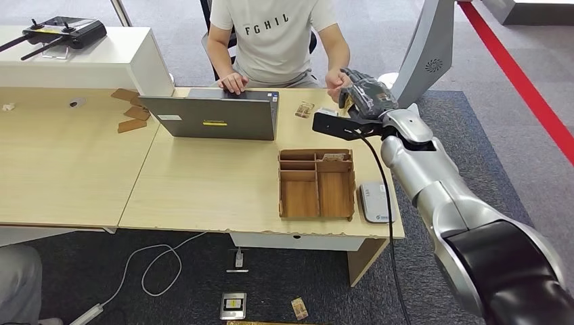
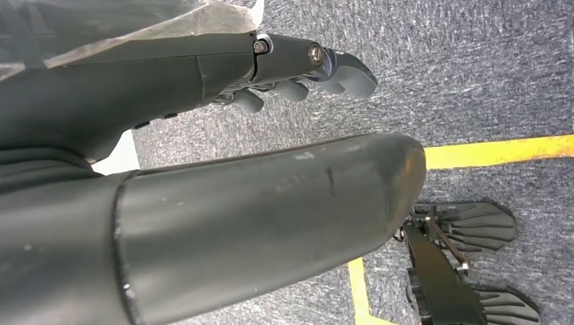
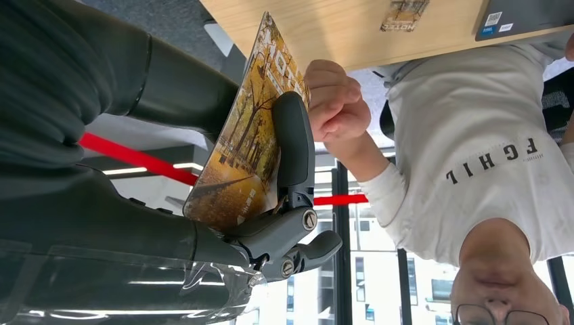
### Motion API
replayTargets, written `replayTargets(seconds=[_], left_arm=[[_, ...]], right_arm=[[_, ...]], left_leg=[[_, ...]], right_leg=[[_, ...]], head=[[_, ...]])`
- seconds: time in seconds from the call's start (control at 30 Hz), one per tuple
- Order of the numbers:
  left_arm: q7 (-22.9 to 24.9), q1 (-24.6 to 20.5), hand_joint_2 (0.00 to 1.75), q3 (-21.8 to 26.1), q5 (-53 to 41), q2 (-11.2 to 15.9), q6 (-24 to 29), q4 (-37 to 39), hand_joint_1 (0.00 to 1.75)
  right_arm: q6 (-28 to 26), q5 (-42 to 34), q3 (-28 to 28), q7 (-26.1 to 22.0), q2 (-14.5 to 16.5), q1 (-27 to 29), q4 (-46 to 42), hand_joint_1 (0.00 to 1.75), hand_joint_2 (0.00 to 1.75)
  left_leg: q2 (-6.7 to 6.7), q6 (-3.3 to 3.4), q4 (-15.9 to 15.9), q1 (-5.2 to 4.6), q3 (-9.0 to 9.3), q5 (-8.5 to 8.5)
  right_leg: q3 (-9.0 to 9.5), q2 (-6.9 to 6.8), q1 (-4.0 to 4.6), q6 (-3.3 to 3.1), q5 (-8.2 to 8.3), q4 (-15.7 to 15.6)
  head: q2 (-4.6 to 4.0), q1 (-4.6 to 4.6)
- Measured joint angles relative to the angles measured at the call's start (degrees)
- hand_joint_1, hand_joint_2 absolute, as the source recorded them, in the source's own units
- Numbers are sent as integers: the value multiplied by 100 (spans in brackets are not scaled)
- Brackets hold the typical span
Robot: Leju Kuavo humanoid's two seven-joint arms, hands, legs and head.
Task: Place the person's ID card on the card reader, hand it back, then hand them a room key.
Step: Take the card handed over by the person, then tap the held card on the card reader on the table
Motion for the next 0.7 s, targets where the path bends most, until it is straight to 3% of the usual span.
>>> replayTargets(seconds=[0.33,0.7], left_arm=[[-7,36,0,-3,62,1,0,0,0],[-21,133,0,-3,161,17,9,2,0]], right_arm=[[-136,8,-20,-13,-95,68,3,175,175],[-117,46,-67,13,-569,189,51,175,175]], left_leg=[[0,0,0,0,0,0],[-2,1,1,-1,-1,0]], right_leg=[[0,0,0,0,0,0],[0,-1,-1,1,0,-1]], head=[[0,1],[0,1]])
